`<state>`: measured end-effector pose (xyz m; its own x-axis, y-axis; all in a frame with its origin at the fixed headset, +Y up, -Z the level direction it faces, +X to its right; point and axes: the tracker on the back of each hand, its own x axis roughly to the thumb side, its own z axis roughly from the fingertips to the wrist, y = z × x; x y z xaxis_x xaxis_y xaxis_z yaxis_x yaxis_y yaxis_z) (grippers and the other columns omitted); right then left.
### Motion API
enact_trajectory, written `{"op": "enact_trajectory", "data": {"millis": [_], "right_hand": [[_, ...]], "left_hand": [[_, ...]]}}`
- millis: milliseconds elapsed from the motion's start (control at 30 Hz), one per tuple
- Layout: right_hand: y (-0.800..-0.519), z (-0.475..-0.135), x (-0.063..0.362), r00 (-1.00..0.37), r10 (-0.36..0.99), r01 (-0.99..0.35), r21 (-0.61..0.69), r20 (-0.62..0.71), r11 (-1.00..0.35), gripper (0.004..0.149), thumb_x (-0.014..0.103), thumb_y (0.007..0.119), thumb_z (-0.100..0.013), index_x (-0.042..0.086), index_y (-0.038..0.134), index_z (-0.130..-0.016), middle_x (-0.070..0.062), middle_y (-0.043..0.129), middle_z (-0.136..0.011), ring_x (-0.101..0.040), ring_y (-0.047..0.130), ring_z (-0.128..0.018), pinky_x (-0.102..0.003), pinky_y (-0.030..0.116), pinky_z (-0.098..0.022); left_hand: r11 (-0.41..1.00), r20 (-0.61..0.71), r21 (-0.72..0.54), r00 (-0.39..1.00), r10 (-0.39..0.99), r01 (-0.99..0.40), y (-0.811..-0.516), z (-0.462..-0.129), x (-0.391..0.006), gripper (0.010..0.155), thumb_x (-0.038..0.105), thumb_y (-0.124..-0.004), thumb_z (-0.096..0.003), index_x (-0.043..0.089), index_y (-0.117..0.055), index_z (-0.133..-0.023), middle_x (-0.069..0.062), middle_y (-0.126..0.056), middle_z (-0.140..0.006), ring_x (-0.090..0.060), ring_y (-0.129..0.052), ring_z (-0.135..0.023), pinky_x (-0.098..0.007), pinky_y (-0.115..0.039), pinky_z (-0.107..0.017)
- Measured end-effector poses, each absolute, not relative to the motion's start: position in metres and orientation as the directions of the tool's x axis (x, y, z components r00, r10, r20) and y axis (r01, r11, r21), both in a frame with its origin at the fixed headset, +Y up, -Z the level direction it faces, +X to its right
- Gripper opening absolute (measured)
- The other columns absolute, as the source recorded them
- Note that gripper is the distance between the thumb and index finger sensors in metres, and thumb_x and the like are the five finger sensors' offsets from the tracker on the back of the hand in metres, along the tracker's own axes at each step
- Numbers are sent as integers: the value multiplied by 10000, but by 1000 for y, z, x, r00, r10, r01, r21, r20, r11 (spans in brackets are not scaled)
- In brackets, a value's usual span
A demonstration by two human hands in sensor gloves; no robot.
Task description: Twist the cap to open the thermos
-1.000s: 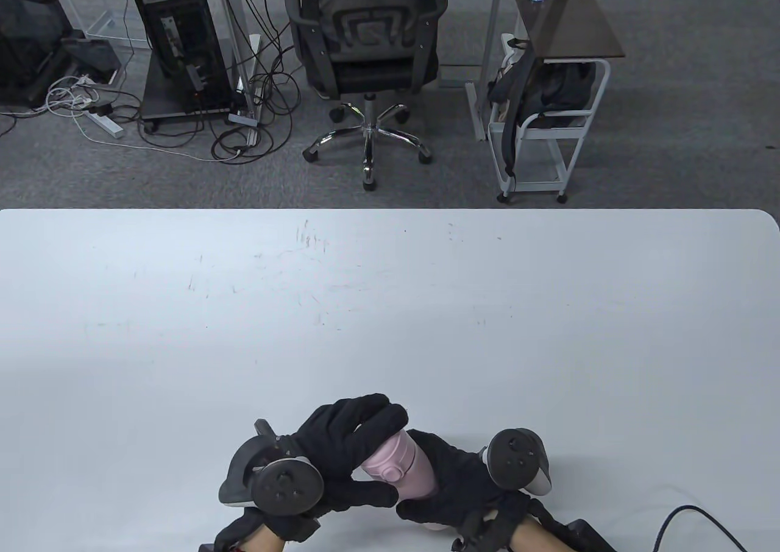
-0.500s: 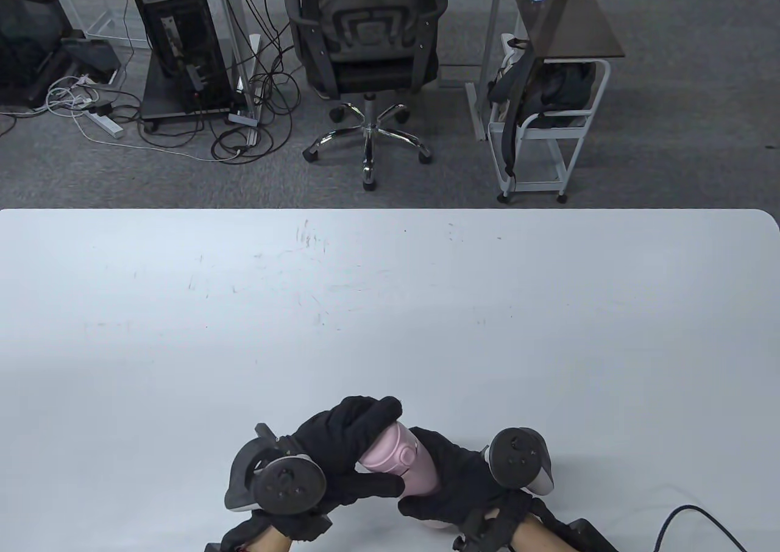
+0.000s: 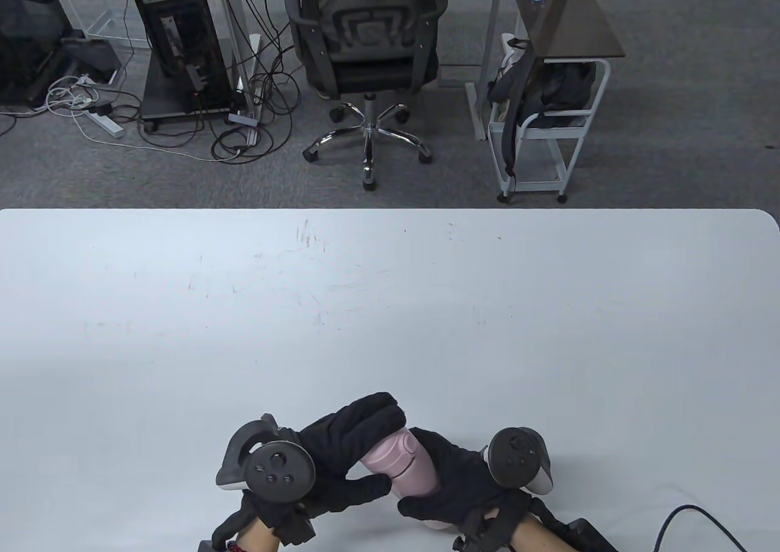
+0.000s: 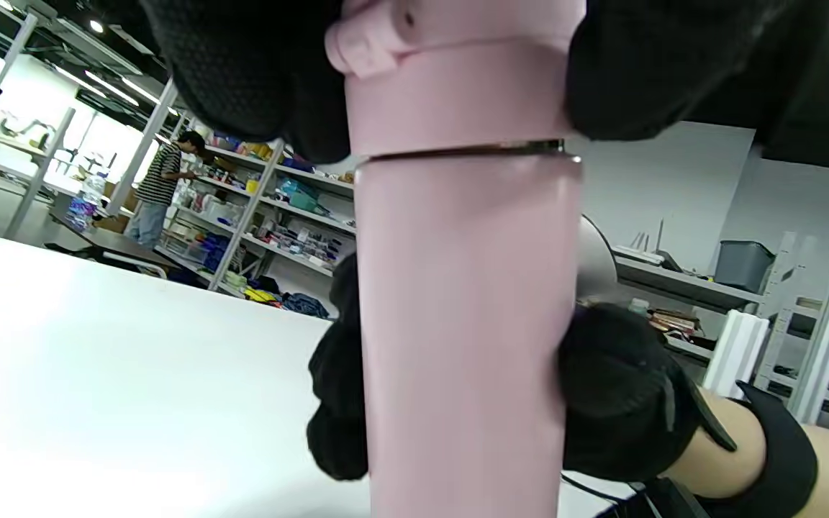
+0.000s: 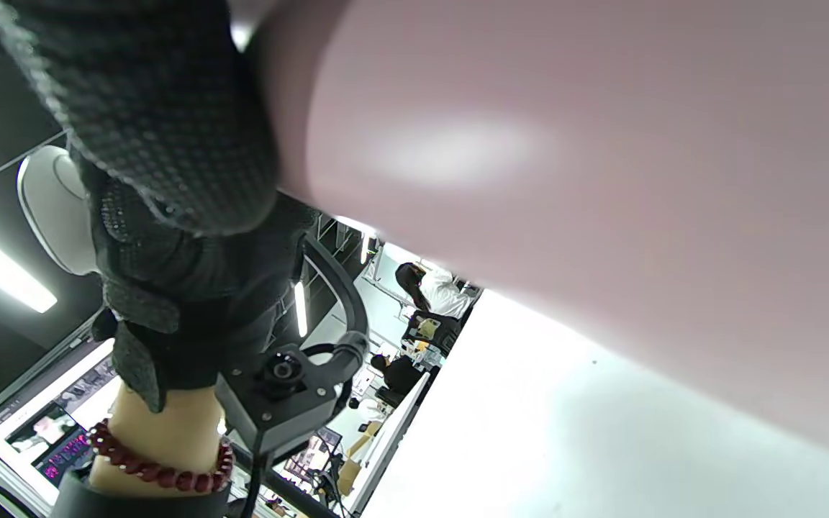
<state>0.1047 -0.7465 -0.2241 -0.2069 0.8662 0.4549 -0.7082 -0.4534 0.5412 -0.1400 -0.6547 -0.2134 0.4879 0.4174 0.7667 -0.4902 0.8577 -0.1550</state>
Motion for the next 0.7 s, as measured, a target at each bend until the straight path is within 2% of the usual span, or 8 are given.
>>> {"op": "enact_trajectory", "data": {"millis": [200, 433, 633, 700], "right_hand": [[-743, -222, 103, -231, 842, -706, 512, 487, -489, 930, 541, 816, -374, -45, 405, -967, -380, 485, -915, -627, 552, -770, -690, 559, -555], [-739, -226, 115, -267, 843, -767, 427, 466, -479, 925, 541, 812, -380, -45, 402, -968, -380, 484, -915, -627, 554, -769, -687, 563, -551], [-738, -232, 126, -301, 846, -811, 349, 439, -470, 923, 533, 813, -380, -49, 399, -965, -385, 480, -912, -633, 549, -765, -690, 558, -547], [-739, -232, 129, -335, 838, -814, 316, 431, -487, 922, 532, 813, -380, -48, 399, -965, -384, 477, -914, -633, 545, -767, -692, 554, -549]], "left_hand": [[804, 688, 28, 595, 416, -594, -656, -210, -144, 835, 699, -835, -398, 258, -629, -1077, -63, -785, -948, -143, -1003, -602, -389, -875, -483], [675, 637, 51, 545, 546, -736, -658, -215, -163, 872, 725, -782, -429, 270, -525, -1126, -65, -704, -1037, -203, -953, -698, -419, -835, -554], [749, 646, -12, 566, 512, -663, -669, -220, -152, 864, 707, -778, -445, 287, -481, -1138, -53, -661, -1074, -206, -935, -748, -427, -821, -591], [745, 644, 11, 575, 505, -667, -671, -217, -148, 860, 695, -786, -444, 292, -472, -1136, -53, -643, -1083, -213, -923, -765, -434, -807, -607]]}}
